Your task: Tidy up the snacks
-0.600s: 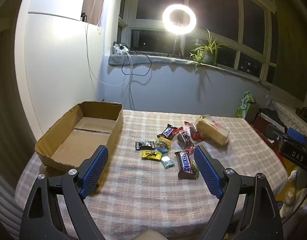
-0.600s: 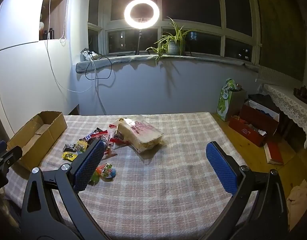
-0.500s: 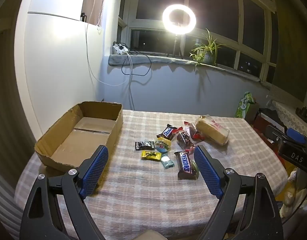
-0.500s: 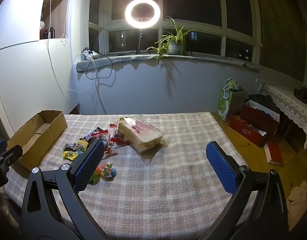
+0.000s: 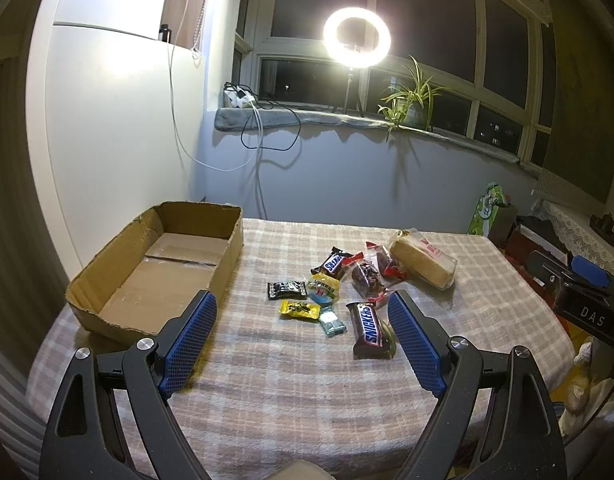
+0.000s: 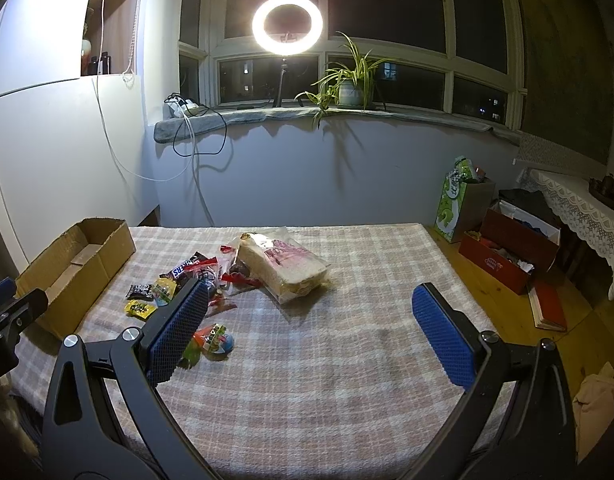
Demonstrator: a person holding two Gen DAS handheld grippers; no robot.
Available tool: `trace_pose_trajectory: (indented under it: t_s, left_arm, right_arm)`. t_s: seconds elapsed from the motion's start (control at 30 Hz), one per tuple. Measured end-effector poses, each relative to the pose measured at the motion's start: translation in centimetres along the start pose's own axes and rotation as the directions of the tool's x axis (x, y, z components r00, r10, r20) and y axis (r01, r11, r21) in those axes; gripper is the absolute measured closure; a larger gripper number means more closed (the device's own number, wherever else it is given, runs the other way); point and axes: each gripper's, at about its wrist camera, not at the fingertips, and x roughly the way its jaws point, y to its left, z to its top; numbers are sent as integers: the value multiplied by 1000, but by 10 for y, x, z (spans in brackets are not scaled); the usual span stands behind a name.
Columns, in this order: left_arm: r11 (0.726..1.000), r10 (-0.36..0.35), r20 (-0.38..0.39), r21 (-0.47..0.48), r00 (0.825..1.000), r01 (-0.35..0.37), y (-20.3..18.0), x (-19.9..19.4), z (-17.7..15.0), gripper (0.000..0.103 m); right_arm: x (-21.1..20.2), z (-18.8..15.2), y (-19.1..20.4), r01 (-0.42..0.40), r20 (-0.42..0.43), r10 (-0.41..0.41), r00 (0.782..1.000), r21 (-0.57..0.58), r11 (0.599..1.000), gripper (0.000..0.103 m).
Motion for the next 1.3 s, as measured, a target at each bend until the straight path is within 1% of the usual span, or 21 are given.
trace_pose_trajectory:
  t_s: [0.4, 0.63, 0.7, 0.8, 0.9, 0.93, 0.97, 1.07, 1.2, 1.3]
  left_arm:
    - [1000, -12, -5, -5, 1000, 12, 0, -2, 2, 15]
    - [1000, -28, -19, -12, 999, 28, -4, 2, 4, 15]
    - [1000, -29, -22, -2, 999, 29, -6, 4, 4, 15]
    - [999, -13, -14, 43, 1000, 13, -9, 9, 5, 15]
    - [998, -13, -19, 58, 1000, 14, -13, 14, 7, 15]
    - [998, -13, -9, 69, 1000, 14, -16, 16, 8, 15]
    - [996, -5, -22, 86, 1000, 7, -18, 18, 9, 15]
    - [997, -26, -16, 74, 1000, 27, -24, 24, 11, 15]
    - [997, -47, -42, 66, 998, 50, -32, 38, 11, 15]
    - [995, -70, -64, 69, 996, 74, -41, 51, 10, 16]
  right_arm:
    - [2, -1, 2, -6, -9, 6, 1000, -3, 1000, 0]
    - [12, 1, 2, -12, -36, 11, 999, -9, 1000, 0]
    - [15, 3, 0, -14, -44, 14, 999, -8, 1000, 0]
    - [20, 7, -1, -16, -52, 15, 999, -9, 1000, 0]
    - [26, 10, -4, -20, -62, 20, 998, -9, 1000, 0]
    - [28, 11, -4, -21, -65, 20, 998, -9, 1000, 0]
    - [31, 12, -6, -21, -69, 20, 997, -10, 1000, 0]
    - [40, 15, -11, -34, -88, 33, 996, -6, 999, 0]
    - [57, 18, -18, -67, -109, 66, 992, -8, 998, 0]
    - [71, 19, -27, -118, -130, 117, 985, 0, 993, 0]
